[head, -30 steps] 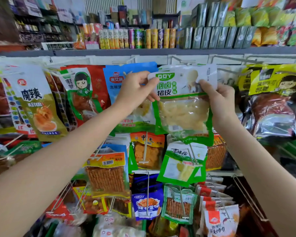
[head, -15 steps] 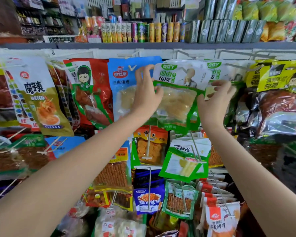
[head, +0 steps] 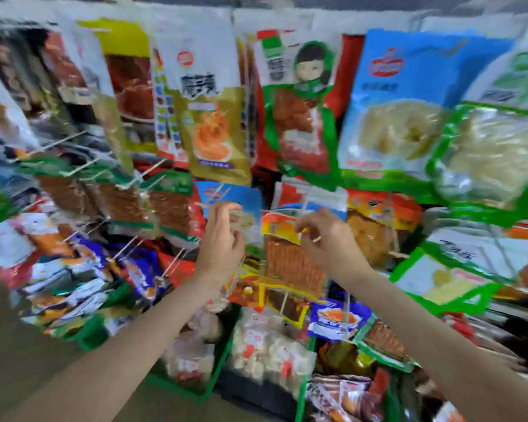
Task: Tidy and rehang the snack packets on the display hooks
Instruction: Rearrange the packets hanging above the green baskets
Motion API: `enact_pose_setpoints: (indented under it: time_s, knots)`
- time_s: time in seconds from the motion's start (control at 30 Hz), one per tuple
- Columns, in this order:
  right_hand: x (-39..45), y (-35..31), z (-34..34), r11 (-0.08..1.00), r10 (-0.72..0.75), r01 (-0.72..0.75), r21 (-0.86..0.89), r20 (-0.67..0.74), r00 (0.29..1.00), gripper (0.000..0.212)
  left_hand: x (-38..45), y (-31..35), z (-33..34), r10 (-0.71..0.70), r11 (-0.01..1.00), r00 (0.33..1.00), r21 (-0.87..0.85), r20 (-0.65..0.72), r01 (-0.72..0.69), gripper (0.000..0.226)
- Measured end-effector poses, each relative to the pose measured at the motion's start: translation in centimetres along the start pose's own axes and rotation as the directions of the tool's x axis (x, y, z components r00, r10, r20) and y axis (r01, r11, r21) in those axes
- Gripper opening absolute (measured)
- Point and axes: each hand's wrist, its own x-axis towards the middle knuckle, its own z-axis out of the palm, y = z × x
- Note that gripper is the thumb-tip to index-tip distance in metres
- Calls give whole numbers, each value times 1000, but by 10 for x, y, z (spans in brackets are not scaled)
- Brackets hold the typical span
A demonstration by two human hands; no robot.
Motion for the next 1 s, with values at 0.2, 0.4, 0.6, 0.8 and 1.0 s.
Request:
enact_pose_setpoints:
  time_s: [0.2, 0.4, 0.6, 0.8, 1.0]
  knots:
    - [36, -29, 44, 951, 271, -294, -93, -200, 942, 17, 2, -90, -57, -155, 985, 985, 89, 75, 148, 35]
    - [37, -51, 48, 801, 395, -364, -476, -37, 918, 22, 26, -107, -62, -51, 999, 985, 13, 166, 50, 32]
    - [47, -74, 39, 615, 350, -424, -665, -251, 902, 22, 72, -99, -58, 97, 995, 967, -47, 236, -89, 31]
    - [85, -91, 92, 805, 398, -174, -567, 297, 868, 18, 113, -100, -51, 27, 991, 811, 91, 585, -98, 41]
    - [102, -75, 116, 834, 478, -283, -474, 365, 799, 16, 126, -105, -47, -124, 946, 704, 298, 699, -129, 52]
